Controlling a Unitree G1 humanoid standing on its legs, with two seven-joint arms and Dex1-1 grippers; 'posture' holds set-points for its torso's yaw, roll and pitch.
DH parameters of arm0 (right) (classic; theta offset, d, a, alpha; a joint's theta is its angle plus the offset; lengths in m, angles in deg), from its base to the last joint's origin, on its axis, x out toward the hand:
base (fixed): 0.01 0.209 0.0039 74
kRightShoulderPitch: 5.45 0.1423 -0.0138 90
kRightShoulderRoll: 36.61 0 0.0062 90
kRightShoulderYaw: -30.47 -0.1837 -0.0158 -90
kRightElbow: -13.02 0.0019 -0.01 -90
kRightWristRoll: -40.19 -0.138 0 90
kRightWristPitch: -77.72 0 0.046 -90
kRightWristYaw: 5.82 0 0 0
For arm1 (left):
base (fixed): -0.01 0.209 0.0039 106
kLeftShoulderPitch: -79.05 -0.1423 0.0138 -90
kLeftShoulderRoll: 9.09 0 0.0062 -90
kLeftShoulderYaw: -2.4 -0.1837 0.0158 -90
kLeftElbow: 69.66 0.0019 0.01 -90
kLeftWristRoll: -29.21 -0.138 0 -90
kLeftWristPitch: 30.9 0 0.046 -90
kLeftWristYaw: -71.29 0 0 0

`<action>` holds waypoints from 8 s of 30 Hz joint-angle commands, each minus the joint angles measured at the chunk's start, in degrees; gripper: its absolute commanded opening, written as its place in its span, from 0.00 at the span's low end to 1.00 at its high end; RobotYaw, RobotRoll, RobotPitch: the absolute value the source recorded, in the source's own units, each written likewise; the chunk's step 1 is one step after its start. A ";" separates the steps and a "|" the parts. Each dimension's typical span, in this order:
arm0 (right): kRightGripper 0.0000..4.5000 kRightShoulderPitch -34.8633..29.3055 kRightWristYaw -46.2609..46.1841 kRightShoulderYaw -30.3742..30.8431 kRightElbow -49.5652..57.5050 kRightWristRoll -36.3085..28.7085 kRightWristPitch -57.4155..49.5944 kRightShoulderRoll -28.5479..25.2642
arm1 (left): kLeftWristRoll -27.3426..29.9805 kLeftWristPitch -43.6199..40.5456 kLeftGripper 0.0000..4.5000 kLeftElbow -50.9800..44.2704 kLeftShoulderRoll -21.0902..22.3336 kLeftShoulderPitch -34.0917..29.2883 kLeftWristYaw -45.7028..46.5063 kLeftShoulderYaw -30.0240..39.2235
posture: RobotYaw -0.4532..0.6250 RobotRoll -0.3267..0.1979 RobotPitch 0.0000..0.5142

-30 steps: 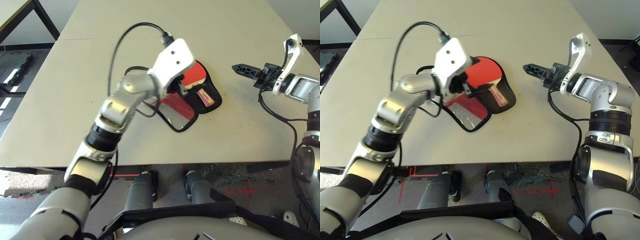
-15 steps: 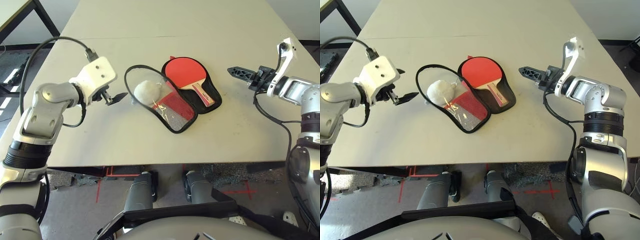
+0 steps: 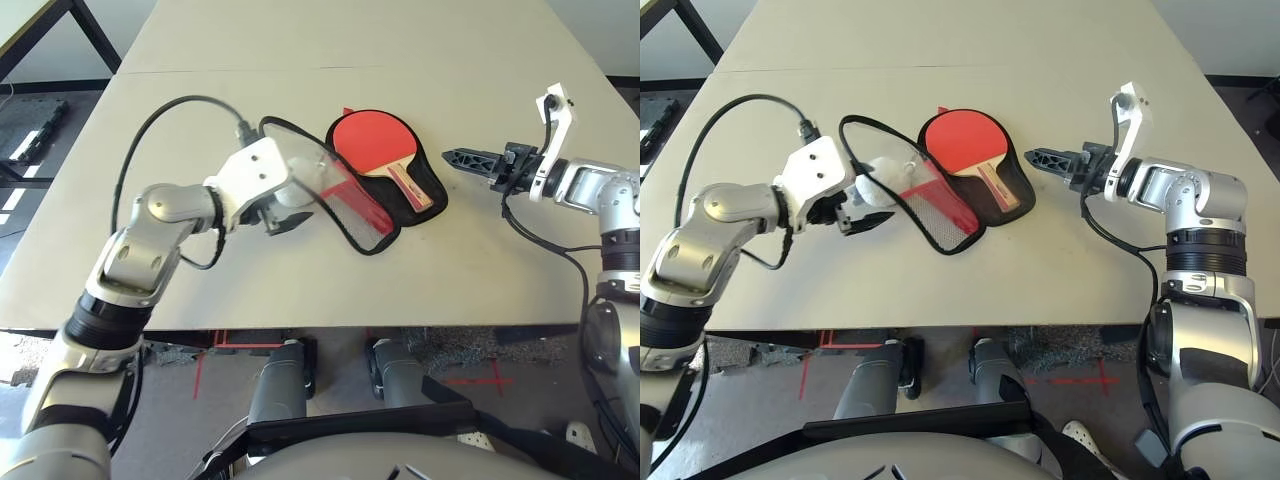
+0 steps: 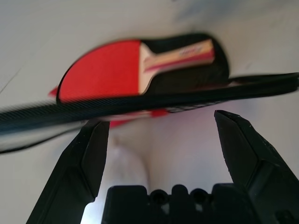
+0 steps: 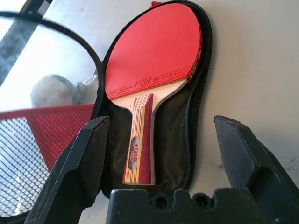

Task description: Store the ping-pong paddle in its case and zip it.

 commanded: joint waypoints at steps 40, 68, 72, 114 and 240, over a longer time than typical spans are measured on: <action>0.99 5.52 9.51 8.17 -16.95 7.05 1.59 -1.64 | -4.99 4.21 1.00 4.92 2.68 2.89 -2.44 -3.25 | 0.45 0.62 0.37; 0.23 10.50 4.47 4.79 -29.62 10.81 3.99 7.04 | -3.85 2.01 1.00 1.92 5.81 1.61 -3.74 -2.71 | 0.47 0.62 0.37; 0.00 10.46 4.68 4.60 -29.42 10.87 3.59 6.77 | -3.89 2.19 1.00 2.21 5.81 1.52 -3.77 -2.71 | 0.46 0.62 0.37; 0.00 -21.69 -11.36 -15.02 31.77 -10.06 -37.89 7.05 | -3.35 4.26 1.00 4.84 3.60 0.46 -3.21 -3.12 | 0.43 0.62 0.38; 1.00 10.45 20.33 19.15 -42.19 35.08 60.32 8.11 | -13.04 15.55 0.04 73.57 -5.49 36.04 7.80 0.48 | 0.40 0.62 0.44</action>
